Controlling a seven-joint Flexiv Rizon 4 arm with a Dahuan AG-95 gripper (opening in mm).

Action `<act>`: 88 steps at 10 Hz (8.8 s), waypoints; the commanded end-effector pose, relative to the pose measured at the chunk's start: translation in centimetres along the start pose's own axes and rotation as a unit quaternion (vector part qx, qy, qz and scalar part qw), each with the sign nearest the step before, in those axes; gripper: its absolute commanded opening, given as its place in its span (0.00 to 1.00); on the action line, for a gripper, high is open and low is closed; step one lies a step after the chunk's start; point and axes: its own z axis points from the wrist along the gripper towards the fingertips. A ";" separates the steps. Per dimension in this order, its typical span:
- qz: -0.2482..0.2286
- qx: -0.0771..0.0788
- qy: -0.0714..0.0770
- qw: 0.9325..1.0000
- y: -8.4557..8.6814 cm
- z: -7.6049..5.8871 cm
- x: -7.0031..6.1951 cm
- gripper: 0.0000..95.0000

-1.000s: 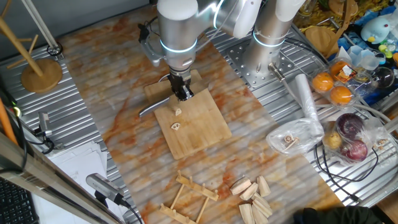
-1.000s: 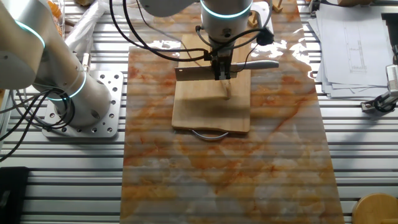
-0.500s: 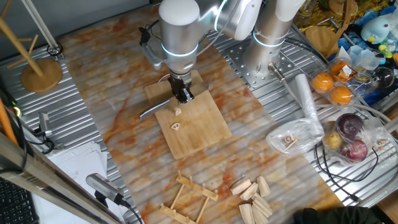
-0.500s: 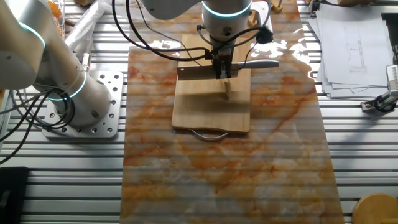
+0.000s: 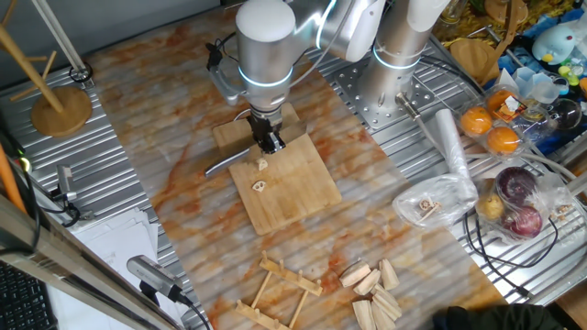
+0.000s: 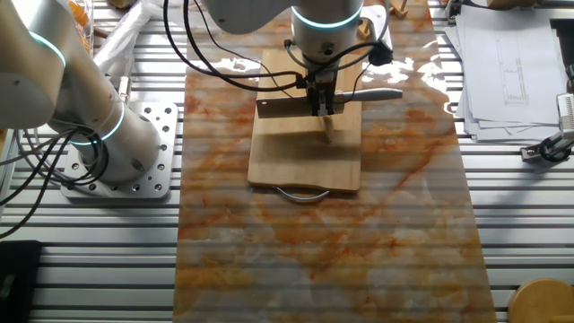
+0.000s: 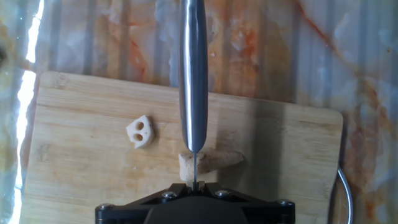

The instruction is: Slice the lotus root

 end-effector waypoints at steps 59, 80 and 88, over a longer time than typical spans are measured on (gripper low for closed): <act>-0.026 0.007 -0.020 0.999 -0.5 2.6 -1.0 0.00; -0.082 0.007 0.048 0.995 -0.4 3.0 -1.5 0.00; -0.088 0.001 0.060 0.994 0.1 -0.2 -1.4 0.00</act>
